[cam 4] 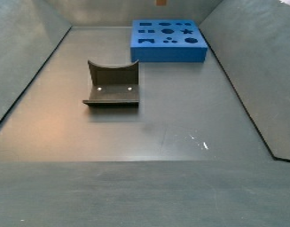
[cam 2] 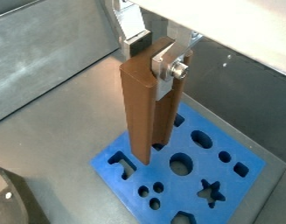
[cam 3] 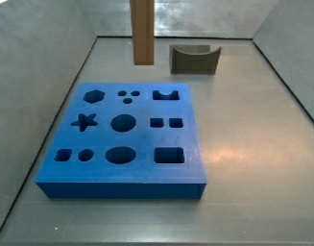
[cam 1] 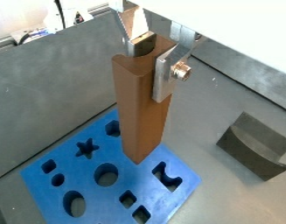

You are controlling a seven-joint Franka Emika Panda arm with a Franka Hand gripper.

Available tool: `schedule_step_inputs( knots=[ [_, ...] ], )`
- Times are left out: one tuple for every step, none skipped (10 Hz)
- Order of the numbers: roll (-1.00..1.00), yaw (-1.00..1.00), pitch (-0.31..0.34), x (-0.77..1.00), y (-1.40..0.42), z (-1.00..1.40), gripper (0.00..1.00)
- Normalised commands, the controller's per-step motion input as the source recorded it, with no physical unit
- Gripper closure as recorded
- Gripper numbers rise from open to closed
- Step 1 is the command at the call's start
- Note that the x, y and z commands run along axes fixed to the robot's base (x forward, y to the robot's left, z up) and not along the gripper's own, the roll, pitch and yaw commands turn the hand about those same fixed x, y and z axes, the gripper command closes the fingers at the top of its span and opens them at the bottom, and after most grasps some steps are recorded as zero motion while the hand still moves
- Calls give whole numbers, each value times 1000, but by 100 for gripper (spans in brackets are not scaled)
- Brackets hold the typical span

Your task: Insert the arch object.

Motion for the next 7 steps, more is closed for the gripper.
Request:
schedule_step_inputs(
  knots=[
    [0,-751,0,486,211,-429,100],
    [0,-751,0,483,214,-431,100],
    [0,-754,0,471,217,-443,100],
    [0,-869,0,314,166,-420,100],
    [0,-1000,0,94,60,-417,100],
    [0,-1000,0,0,0,-426,100],
    [0,-1000,0,0,0,-423,100]
  ],
)
